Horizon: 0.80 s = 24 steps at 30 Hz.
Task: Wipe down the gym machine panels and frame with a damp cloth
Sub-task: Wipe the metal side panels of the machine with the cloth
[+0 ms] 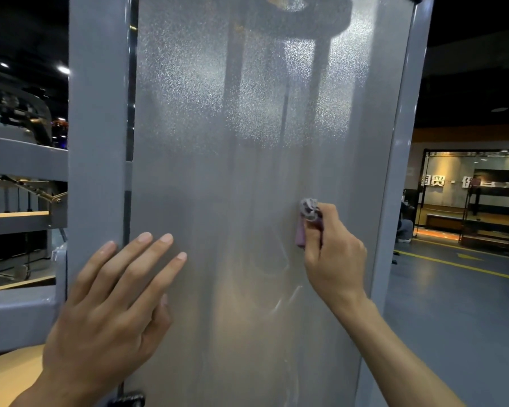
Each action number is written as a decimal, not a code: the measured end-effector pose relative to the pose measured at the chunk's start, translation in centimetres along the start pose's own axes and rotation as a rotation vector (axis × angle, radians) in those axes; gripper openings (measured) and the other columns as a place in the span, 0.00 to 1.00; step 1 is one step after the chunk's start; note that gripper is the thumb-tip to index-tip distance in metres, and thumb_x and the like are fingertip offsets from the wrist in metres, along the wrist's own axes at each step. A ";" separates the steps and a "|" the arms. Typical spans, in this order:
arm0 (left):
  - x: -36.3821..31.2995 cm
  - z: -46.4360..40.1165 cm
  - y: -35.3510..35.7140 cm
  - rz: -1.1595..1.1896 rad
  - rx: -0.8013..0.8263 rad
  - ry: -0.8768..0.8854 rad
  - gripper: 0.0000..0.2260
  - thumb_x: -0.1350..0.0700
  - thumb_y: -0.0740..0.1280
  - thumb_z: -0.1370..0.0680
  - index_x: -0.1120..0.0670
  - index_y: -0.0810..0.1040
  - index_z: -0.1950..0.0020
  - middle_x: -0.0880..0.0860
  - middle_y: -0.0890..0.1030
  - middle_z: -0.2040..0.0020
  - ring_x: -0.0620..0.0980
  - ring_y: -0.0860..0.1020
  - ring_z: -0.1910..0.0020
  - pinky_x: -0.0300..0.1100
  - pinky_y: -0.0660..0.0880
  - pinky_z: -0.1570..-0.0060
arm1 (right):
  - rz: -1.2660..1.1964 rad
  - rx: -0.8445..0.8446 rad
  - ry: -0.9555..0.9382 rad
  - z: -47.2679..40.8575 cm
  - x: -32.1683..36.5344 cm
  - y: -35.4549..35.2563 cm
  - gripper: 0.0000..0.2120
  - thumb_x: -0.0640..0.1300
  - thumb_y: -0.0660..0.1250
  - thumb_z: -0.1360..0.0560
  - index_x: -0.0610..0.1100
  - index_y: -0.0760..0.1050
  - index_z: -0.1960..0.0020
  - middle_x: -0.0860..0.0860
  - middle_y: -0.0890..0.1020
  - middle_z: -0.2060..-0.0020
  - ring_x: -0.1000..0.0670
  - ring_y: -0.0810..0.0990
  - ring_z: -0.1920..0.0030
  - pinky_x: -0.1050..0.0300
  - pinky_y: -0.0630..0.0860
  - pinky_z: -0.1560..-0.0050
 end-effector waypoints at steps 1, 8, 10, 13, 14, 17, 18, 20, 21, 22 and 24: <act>0.0 0.0 0.0 0.000 0.001 0.000 0.21 0.58 0.64 0.23 0.56 0.80 0.30 0.58 0.75 0.25 0.59 0.72 0.26 0.60 0.64 0.25 | 0.001 -0.002 0.032 0.0 -0.9 -0.3 0.05 0.40 0.59 0.22 0.50 0.69 0.49 0.59 0.71 0.70 0.46 0.75 0.71 0.52 0.70 0.70; -0.1 0.0 -0.1 -0.014 -0.001 -0.002 0.22 0.58 0.64 0.23 0.56 0.80 0.30 0.57 0.75 0.25 0.59 0.72 0.26 0.59 0.63 0.24 | -0.062 -0.034 0.059 0.0 1.1 0.4 0.07 0.39 0.59 0.21 0.50 0.70 0.49 0.59 0.74 0.71 0.53 0.70 0.72 0.58 0.66 0.71; 0.0 0.0 -0.1 -0.013 -0.001 -0.002 0.22 0.58 0.64 0.23 0.56 0.80 0.30 0.57 0.75 0.25 0.59 0.72 0.26 0.59 0.63 0.24 | -0.060 -0.003 -0.013 0.1 2.2 0.8 0.05 0.41 0.59 0.21 0.49 0.71 0.50 0.57 0.76 0.69 0.51 0.73 0.72 0.56 0.68 0.71; 0.0 0.0 -0.1 -0.014 -0.001 -0.002 0.21 0.58 0.64 0.23 0.56 0.80 0.30 0.57 0.75 0.25 0.59 0.72 0.26 0.60 0.65 0.25 | -0.027 -0.002 0.041 0.1 -0.2 0.1 0.03 0.43 0.59 0.20 0.49 0.70 0.49 0.57 0.74 0.70 0.47 0.75 0.71 0.53 0.68 0.70; 0.0 0.0 -0.1 -0.016 -0.001 -0.004 0.21 0.58 0.64 0.23 0.55 0.80 0.29 0.57 0.75 0.25 0.59 0.72 0.26 0.60 0.65 0.25 | -0.021 -0.008 0.077 0.1 -1.3 -0.3 0.02 0.43 0.59 0.19 0.49 0.70 0.49 0.59 0.73 0.71 0.45 0.76 0.71 0.53 0.67 0.69; 0.0 0.0 0.0 -0.016 0.003 -0.005 0.22 0.58 0.65 0.23 0.55 0.80 0.29 0.57 0.74 0.25 0.58 0.72 0.26 0.59 0.64 0.24 | -0.035 -0.036 0.124 0.2 -1.7 -0.3 0.03 0.41 0.60 0.18 0.48 0.71 0.47 0.60 0.72 0.71 0.47 0.75 0.70 0.54 0.68 0.69; 0.0 0.0 0.0 -0.016 0.005 -0.005 0.22 0.58 0.65 0.24 0.55 0.80 0.29 0.57 0.74 0.25 0.58 0.72 0.26 0.59 0.64 0.24 | -0.054 -0.042 0.114 0.1 -0.7 0.0 0.05 0.39 0.60 0.19 0.49 0.71 0.47 0.60 0.73 0.70 0.52 0.72 0.71 0.55 0.68 0.70; 0.0 0.1 0.0 -0.017 0.006 -0.003 0.23 0.58 0.66 0.25 0.55 0.80 0.29 0.57 0.74 0.25 0.58 0.72 0.26 0.58 0.63 0.23 | -0.092 -0.031 0.062 0.1 1.8 0.7 0.07 0.39 0.59 0.21 0.51 0.71 0.48 0.60 0.74 0.70 0.53 0.70 0.70 0.59 0.67 0.70; 0.0 0.1 0.0 -0.016 0.005 -0.003 0.23 0.58 0.66 0.25 0.55 0.80 0.29 0.57 0.74 0.25 0.58 0.72 0.26 0.58 0.63 0.23 | -0.105 -0.012 0.034 0.2 2.7 1.1 0.08 0.40 0.59 0.22 0.51 0.71 0.48 0.60 0.75 0.69 0.53 0.71 0.70 0.58 0.67 0.70; 0.0 0.1 0.0 -0.015 0.002 -0.003 0.23 0.58 0.66 0.25 0.55 0.80 0.29 0.57 0.74 0.25 0.58 0.72 0.26 0.58 0.63 0.23 | -0.104 0.003 0.008 0.2 3.0 1.2 0.08 0.40 0.59 0.22 0.51 0.71 0.48 0.60 0.74 0.69 0.53 0.71 0.70 0.57 0.67 0.70; 0.0 0.1 -0.1 -0.015 -0.005 -0.002 0.22 0.58 0.66 0.24 0.55 0.80 0.29 0.57 0.74 0.25 0.58 0.72 0.26 0.58 0.63 0.23 | -0.068 0.005 0.000 0.2 2.1 0.8 0.08 0.40 0.60 0.22 0.52 0.69 0.48 0.60 0.71 0.71 0.51 0.70 0.72 0.56 0.66 0.71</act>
Point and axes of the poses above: each hand's wrist, its own z-axis away from the middle knuckle, its own y-axis out of the palm, x = y × z, the point moved 7 cm from there along -z, towards the middle knuckle
